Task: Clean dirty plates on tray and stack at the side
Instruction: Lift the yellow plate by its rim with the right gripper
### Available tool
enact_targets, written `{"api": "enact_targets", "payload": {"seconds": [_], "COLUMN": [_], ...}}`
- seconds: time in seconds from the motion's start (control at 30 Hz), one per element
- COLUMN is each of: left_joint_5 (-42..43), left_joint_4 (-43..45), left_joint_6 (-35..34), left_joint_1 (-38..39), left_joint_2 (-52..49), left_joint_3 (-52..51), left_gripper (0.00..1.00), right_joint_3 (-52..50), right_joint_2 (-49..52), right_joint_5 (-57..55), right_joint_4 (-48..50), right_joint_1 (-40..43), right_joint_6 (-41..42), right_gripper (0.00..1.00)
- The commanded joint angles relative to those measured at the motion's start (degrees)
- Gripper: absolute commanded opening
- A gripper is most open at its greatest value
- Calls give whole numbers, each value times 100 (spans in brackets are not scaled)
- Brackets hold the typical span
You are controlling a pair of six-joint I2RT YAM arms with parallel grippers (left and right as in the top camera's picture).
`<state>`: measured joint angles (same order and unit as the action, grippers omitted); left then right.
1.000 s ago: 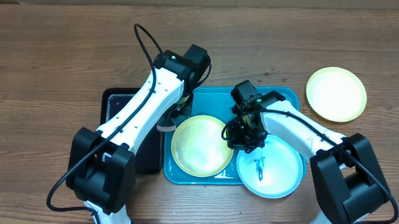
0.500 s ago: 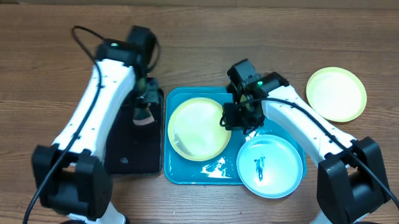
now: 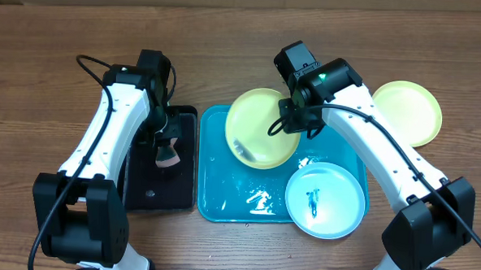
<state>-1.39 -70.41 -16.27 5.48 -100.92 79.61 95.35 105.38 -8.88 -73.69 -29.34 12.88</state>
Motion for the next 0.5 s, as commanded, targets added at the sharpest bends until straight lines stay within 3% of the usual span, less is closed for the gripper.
{"api": "enact_targets", "payload": {"seconds": [0.0, 0.07, 0.23, 0.47], "left_joint_5": [127, 127, 129, 151], "left_joint_4": [42, 59, 59, 61], "left_joint_6": [109, 109, 109, 133], "left_joint_1": [-33, -33, -33, -33], "left_joint_2": [46, 46, 46, 46], "left_joint_3": [-17, -17, -17, -17], "left_gripper": [5, 4, 4, 4], "right_joint_3": [155, 153, 149, 109], "right_joint_2": [-92, -92, -92, -90], "right_joint_5": [-83, 715, 1246, 2789], "right_joint_4": [17, 50, 35, -44], "right_joint_1": [9, 11, 55, 487], "right_joint_6": [-116, 74, 1867, 2441], "right_gripper": [4, 4, 4, 4]}}
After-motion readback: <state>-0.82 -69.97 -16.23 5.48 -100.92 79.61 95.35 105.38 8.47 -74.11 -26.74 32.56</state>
